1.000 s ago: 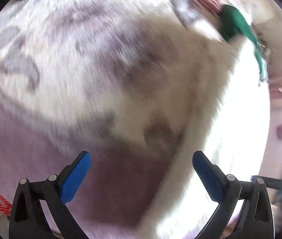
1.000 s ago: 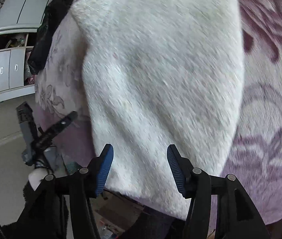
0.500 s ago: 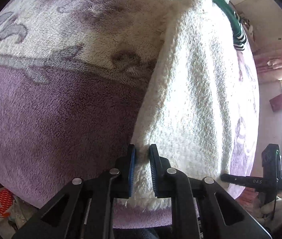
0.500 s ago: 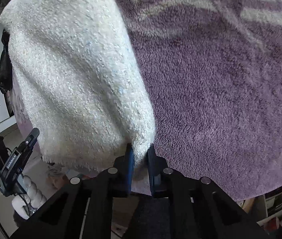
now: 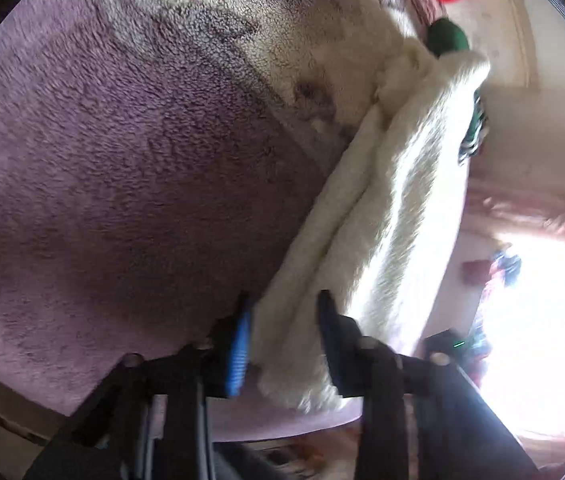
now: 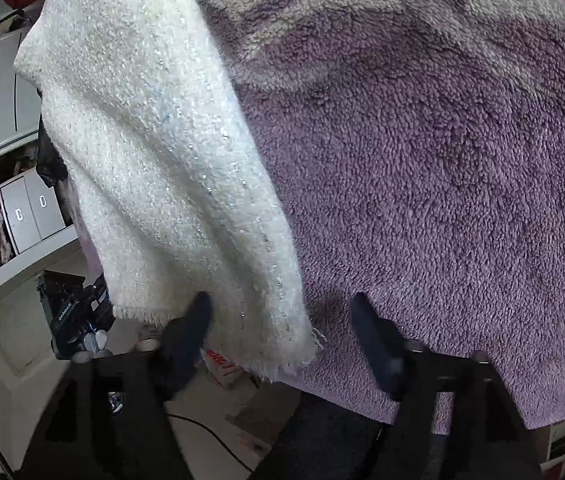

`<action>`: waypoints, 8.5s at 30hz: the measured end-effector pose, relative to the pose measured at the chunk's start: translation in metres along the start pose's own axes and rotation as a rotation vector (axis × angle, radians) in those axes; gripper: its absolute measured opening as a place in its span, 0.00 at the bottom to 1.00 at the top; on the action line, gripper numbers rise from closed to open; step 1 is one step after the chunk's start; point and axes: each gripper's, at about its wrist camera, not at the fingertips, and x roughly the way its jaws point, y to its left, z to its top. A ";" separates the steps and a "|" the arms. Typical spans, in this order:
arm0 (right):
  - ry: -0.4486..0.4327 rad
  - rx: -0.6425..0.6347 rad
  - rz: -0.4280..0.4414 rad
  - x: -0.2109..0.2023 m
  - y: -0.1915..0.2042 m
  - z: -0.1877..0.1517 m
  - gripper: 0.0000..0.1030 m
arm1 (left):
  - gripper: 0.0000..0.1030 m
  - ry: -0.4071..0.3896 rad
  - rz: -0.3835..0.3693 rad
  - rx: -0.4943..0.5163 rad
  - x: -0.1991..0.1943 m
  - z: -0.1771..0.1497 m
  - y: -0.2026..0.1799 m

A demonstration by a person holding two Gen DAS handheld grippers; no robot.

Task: Fold large clothes

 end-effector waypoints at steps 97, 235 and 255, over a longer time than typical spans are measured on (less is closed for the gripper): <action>-0.244 -0.188 -0.024 -0.228 -0.113 0.048 0.74 | 0.17 -0.163 0.441 0.646 0.103 0.043 -0.265; -0.106 -0.397 0.055 -0.294 -0.077 0.106 0.65 | 0.94 -0.372 0.727 0.188 0.083 -0.025 -0.112; -0.259 -0.333 -0.020 -0.276 -0.046 0.038 0.12 | 0.94 -0.498 0.522 0.240 0.040 -0.008 -0.227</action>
